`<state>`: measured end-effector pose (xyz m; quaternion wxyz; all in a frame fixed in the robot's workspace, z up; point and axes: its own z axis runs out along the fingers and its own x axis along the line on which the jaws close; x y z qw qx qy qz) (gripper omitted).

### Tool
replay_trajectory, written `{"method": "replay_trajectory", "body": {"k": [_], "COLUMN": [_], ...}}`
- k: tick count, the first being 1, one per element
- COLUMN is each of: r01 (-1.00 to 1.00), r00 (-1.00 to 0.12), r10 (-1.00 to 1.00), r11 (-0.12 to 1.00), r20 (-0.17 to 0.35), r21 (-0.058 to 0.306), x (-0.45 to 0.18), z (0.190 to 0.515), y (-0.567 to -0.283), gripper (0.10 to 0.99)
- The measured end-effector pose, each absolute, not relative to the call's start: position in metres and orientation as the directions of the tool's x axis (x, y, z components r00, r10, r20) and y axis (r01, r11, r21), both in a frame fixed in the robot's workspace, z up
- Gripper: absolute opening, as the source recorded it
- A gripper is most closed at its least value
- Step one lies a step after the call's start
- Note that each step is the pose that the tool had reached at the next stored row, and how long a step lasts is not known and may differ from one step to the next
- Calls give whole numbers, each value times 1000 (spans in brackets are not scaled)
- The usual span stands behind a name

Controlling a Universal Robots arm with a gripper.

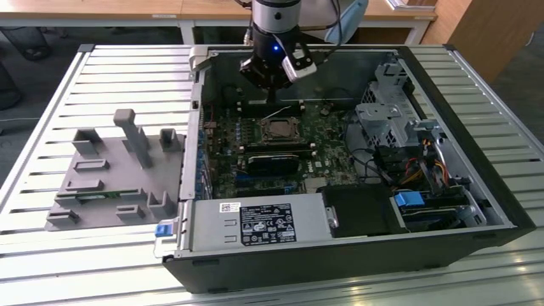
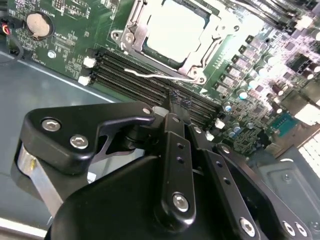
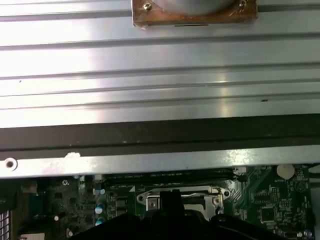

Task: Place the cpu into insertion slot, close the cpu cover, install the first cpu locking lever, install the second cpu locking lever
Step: 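Install the first cpu locking lever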

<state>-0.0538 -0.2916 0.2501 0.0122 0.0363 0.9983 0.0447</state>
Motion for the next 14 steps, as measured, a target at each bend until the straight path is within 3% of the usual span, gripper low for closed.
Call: {"method": "replay_trajectory", "body": {"k": [14], "r01": [48], "r00": [-998], "r10": [50], "r11": [995], "r20": [-26], "r21": [90], "x": [-43], "z": [234], "y": [-292], "gripper": [106]}}
